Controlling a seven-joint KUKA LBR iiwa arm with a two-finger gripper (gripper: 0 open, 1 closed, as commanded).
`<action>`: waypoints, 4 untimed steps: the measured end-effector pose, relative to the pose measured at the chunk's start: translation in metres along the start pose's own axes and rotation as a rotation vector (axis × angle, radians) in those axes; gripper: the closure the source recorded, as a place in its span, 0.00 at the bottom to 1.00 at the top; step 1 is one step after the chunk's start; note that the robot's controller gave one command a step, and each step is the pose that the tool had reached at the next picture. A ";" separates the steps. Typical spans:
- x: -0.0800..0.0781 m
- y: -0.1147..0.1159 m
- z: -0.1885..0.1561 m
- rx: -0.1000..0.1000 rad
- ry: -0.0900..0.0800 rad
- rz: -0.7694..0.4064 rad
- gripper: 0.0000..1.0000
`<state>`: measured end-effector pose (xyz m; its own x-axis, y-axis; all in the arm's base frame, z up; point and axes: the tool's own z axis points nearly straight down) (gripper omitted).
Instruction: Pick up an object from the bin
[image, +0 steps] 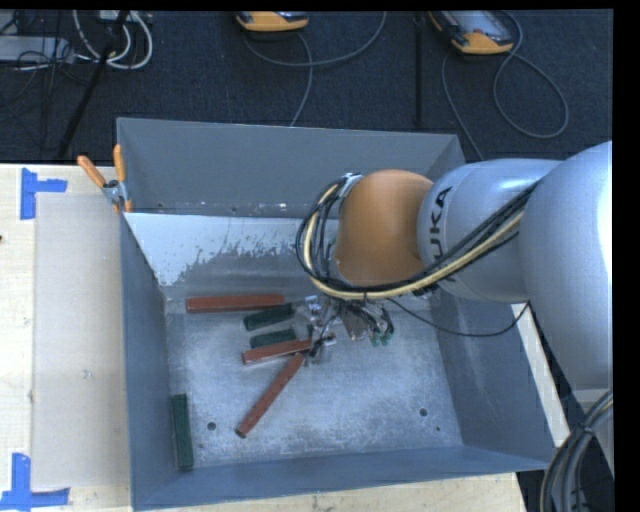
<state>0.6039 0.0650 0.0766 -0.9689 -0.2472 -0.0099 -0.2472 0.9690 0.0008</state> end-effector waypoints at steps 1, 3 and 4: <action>0.036 0.002 -0.157 0.002 0.002 0.010 1.00; 0.079 0.063 -0.125 0.001 0.012 0.146 0.00; 0.070 0.103 -0.015 -0.003 0.016 -0.314 0.00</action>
Offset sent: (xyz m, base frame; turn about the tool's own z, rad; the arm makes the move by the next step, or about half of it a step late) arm -0.0386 -0.0082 0.1518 0.0068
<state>0.5101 0.1473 0.0911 -0.8452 -0.5345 0.0055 -0.5345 0.8452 0.0028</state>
